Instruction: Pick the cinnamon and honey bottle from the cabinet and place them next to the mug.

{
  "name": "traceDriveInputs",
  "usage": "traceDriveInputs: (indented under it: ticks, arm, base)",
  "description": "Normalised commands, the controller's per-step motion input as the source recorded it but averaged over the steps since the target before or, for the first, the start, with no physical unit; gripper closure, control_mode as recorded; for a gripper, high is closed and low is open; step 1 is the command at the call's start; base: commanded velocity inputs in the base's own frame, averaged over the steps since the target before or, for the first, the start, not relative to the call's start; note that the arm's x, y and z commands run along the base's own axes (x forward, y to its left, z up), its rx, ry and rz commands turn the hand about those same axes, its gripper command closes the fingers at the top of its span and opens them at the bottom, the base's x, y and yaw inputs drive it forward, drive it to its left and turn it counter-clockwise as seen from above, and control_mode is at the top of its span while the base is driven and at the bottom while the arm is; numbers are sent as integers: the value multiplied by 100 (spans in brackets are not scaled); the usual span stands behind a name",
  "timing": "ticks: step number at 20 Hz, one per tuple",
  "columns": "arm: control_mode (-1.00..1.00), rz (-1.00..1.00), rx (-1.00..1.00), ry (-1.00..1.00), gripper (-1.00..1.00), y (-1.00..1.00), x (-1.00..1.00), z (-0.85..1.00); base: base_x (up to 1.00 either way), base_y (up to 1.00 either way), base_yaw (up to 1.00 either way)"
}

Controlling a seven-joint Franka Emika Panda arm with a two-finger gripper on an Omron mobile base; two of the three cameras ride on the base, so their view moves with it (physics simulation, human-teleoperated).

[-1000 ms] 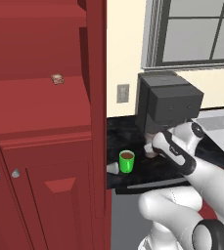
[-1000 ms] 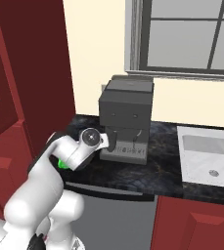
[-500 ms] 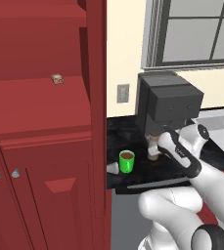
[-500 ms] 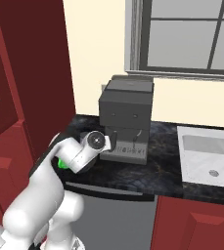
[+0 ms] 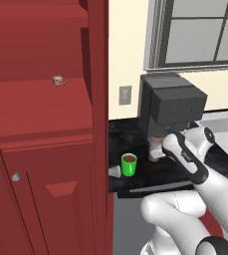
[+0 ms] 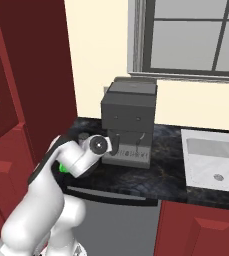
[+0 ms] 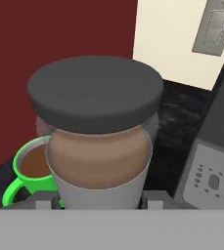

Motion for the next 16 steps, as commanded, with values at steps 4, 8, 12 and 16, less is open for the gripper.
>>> traceDriveInputs:
  ticks: [4,8,12,16]
  arm:
    - [-100,0,0,-14,100,31,-21,-25]
    - [-100,0,0,-10,100,1,-12,-49]
    - [-100,6,0,-2,100,0,-8,-52]
    - [-100,4,0,3,100,15,0,-27]
  base:
    - [0,0,0]
    - [0,0,0]
    - [0,0,0]
    - [0,0,0]
